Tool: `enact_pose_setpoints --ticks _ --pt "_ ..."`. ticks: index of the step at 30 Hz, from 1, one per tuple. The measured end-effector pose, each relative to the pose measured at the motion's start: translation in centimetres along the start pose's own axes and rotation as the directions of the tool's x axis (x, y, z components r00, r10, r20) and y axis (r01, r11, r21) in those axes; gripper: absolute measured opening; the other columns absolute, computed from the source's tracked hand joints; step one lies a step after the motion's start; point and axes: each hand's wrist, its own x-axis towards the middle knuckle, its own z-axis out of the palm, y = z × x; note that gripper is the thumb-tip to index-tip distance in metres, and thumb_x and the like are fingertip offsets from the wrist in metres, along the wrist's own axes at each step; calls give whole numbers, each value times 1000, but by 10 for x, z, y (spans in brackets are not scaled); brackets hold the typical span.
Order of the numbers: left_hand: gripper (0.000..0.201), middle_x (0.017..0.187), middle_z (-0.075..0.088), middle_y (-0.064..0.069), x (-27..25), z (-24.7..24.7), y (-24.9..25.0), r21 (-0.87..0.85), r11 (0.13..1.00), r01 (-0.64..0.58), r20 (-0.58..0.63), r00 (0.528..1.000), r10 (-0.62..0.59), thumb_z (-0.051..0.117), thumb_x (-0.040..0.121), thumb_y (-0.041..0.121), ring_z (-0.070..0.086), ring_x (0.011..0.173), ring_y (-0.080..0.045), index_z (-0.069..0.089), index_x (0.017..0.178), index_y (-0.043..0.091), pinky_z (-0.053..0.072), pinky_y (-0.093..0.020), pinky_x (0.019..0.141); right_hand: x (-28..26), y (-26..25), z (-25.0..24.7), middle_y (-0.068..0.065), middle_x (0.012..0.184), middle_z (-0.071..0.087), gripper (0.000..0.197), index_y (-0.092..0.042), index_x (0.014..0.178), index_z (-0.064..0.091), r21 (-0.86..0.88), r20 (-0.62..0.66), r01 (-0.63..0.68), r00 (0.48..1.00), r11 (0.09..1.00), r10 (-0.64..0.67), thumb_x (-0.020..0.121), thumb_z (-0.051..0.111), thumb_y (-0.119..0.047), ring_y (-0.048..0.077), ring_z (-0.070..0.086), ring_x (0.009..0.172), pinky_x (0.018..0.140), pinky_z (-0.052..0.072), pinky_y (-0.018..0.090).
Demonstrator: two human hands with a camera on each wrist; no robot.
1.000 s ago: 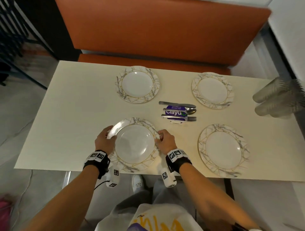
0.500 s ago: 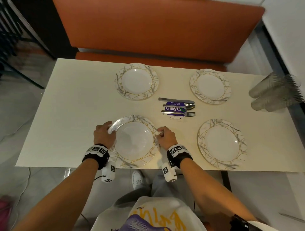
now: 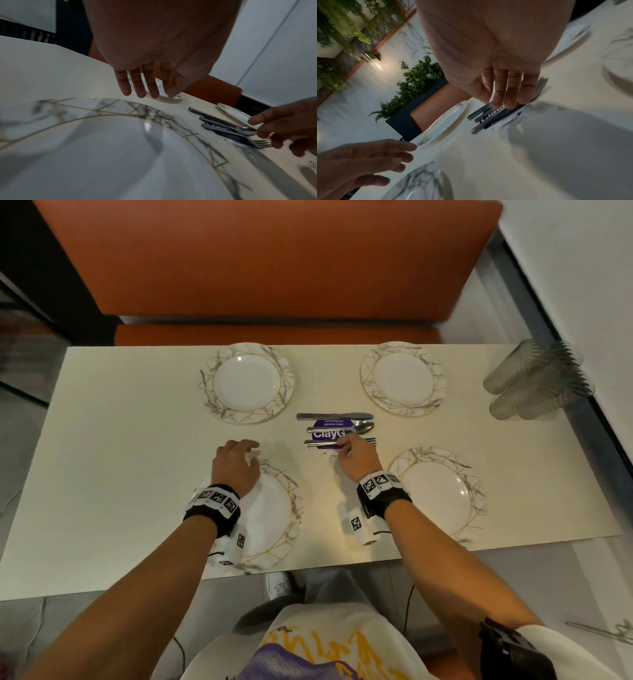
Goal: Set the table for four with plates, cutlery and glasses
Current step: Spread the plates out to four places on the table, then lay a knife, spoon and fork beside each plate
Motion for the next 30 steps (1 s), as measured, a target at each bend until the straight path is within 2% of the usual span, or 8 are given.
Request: enact_pose_setpoints --ticks 3,5,11,15,18,21,24,30 --pt "34 116 67 -10 24 13 30 -34 998 -52 30 998 53 65 91 10 57 110 -36 70 124 16 50 -48 95 27 0 -20 9 105 69 23 -13 113 66 -64 -3 36 999 997 -36 97 50 -9 23 65 89 80 54 29" --pt "32 114 68 -8 42 21 50 -39 996 -84 54 995 86 65 91 11 59 110 -33 71 122 18 51 -50 96 45 0 -29 11 108 68 24 -13 110 68 -109 -23 60 998 992 -63 94 51 -10 25 65 95 86 57 37" --pt "27 117 68 -7 92 48 100 20 990 -138 120 984 135 66 92 15 57 111 -29 72 118 18 49 -45 97 93 4 -45 6 115 63 24 -16 113 66 -400 43 167 986 901 -164 90 59 -14 26 50 114 95 45 35" --pt "25 114 67 -7 118 64 122 82 982 -171 134 978 159 67 92 20 58 110 -29 72 115 18 49 -47 97 121 8 -50 4 122 59 34 -18 121 64 -514 127 243 970 823 -207 87 67 -22 27 47 119 98 44 39" --pt "26 118 65 -4 130 77 130 167 970 -176 163 975 149 66 91 23 56 113 -27 71 116 23 44 -46 100 134 15 -47 4 119 61 35 -17 118 66 -570 184 307 952 762 -245 84 71 -26 27 50 116 96 45 40" --pt "26 118 65 0 137 86 136 227 956 -184 201 970 138 66 91 23 54 114 -26 71 117 26 39 -44 101 137 21 -43 2 106 65 20 -16 102 71 -602 188 338 940 723 -283 82 70 -18 26 53 106 90 46 39" --pt "20 111 66 0 141 91 138 284 937 -203 232 963 138 66 93 24 55 110 -26 72 111 26 39 -43 95 142 26 -40 1 95 64 11 -15 87 72 -577 187 371 927 728 -325 78 73 -10 25 54 98 87 46 39" --pt "18 103 67 -1 145 96 136 250 947 -201 252 958 136 69 90 13 57 103 -27 74 103 25 47 -43 89 150 24 -42 0 95 63 8 -15 89 73 -551 281 426 904 718 -321 85 68 -10 23 53 101 92 45 38"
